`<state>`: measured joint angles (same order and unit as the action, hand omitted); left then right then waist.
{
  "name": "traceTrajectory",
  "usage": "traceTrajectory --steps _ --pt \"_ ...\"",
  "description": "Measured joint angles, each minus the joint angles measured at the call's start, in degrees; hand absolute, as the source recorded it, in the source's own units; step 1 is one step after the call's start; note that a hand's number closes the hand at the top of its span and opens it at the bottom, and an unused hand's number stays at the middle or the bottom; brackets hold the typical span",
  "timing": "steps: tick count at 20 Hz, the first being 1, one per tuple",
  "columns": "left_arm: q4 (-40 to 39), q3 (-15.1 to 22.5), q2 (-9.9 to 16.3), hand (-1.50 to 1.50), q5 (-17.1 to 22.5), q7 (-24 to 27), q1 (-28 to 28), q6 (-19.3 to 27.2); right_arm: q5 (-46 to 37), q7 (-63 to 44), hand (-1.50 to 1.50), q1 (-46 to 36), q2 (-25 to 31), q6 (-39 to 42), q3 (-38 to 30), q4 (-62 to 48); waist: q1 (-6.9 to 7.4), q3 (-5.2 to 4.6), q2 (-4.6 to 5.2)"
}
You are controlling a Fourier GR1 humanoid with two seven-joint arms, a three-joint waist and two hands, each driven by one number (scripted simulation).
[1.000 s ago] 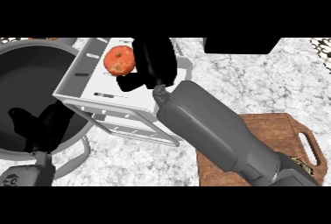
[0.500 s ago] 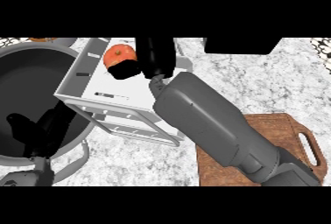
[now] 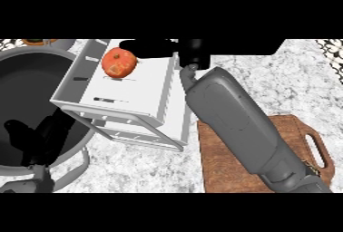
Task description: Pick the squash from the cutting board and place it in the tiered basket
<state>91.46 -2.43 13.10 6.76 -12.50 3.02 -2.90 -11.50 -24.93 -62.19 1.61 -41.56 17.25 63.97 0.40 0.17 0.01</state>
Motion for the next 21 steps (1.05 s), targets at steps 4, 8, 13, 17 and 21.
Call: traceTrajectory --steps 4,8,13,17,21 --pt "-0.4 -1.1 0.6 0.00 0.6 -0.3 0.3 -0.6 1.7 1.4 -1.50 2.2 3.7 -0.2 -5.2 3.4 -0.35 -0.05 -0.05" --pt "-1.2 -1.6 0.3 0.00 0.4 1.1 -0.4 -0.9 3.4 1.9 -1.50 7.2 8.9 1.2 -9.6 8.8 -0.78 -0.04 -0.17" --pt "-0.4 -1.9 0.3 0.00 0.4 0.3 -0.9 -1.0 7.1 0.1 -1.50 13.5 16.7 6.1 -15.5 17.2 -1.02 -0.11 -0.25" --pt "-0.5 -2.3 0.2 0.00 0.3 0.2 -0.8 -1.1 12.1 2.4 -1.50 19.8 22.2 11.9 -21.6 21.4 -0.98 -0.12 -0.18" --pt "-0.4 -2.0 -0.5 0.00 -0.3 0.4 -0.6 -1.0 16.4 4.1 -1.50 23.6 26.6 17.8 -27.2 23.1 -0.74 -0.11 -0.13"
